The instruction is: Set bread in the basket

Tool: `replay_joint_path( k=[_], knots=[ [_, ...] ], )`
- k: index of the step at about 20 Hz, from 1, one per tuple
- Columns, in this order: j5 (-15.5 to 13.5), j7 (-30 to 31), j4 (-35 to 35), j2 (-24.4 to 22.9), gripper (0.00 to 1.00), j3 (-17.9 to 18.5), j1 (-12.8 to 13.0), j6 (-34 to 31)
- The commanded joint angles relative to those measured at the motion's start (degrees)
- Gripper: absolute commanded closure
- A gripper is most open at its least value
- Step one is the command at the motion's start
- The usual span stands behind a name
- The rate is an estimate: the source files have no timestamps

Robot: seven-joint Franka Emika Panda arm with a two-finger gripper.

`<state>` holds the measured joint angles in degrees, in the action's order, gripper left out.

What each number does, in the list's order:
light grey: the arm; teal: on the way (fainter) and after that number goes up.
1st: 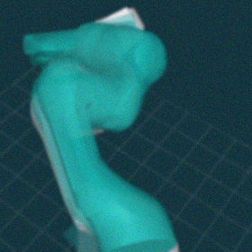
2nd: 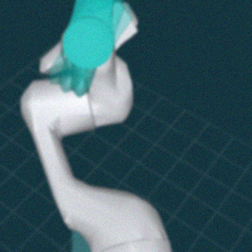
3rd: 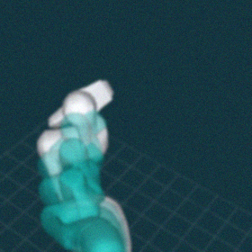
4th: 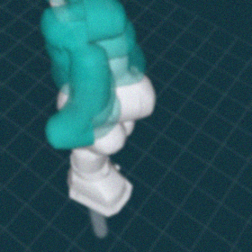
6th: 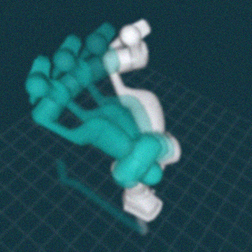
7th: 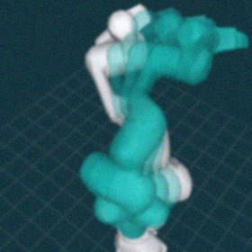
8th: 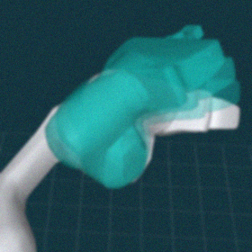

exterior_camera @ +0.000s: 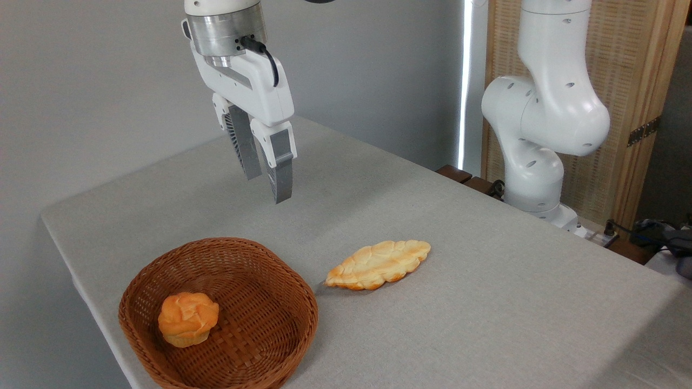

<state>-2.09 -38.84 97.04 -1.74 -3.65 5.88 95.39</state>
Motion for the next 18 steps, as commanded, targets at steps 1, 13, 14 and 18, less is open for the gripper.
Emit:
replay_joint_path(
  k=[1,13,14,18],
  knots=[
    [0.68,0.61,-0.09,-0.81,0.00,-0.04,-0.26,-1.53],
    [0.85,0.52,-0.36,-2.39,0.00,5.76,1.94,-1.27],
    [0.86,0.52,-0.44,-2.31,0.00,5.76,1.94,-1.09],
    [0.94,0.43,-1.06,-2.22,0.00,6.81,1.94,-1.00]
  ],
)
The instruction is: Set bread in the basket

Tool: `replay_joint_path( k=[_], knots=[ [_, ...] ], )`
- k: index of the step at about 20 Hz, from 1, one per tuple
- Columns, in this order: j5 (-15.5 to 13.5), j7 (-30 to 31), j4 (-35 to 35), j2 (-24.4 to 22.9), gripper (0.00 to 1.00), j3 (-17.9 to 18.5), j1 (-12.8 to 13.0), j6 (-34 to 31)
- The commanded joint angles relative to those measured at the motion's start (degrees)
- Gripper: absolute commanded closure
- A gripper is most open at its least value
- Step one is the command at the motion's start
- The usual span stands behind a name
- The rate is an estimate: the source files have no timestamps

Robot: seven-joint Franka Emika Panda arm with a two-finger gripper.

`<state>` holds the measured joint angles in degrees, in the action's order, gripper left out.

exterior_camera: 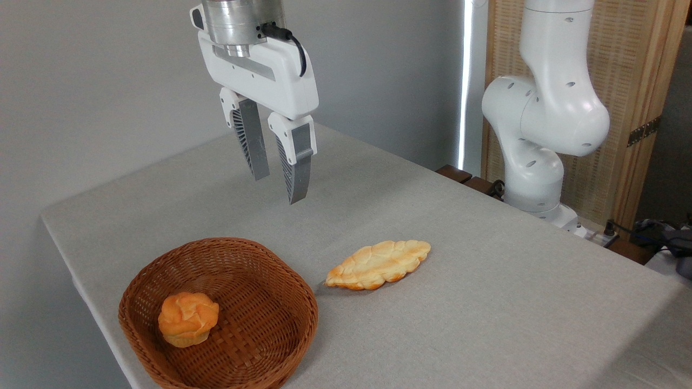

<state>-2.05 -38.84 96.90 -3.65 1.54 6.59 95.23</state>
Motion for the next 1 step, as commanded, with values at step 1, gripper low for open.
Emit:
replay_joint_path(
  k=[1],
  knots=[
    [0.91,0.69,-1.01,-0.21,0.00,1.53,1.23,-0.83]
  ],
)
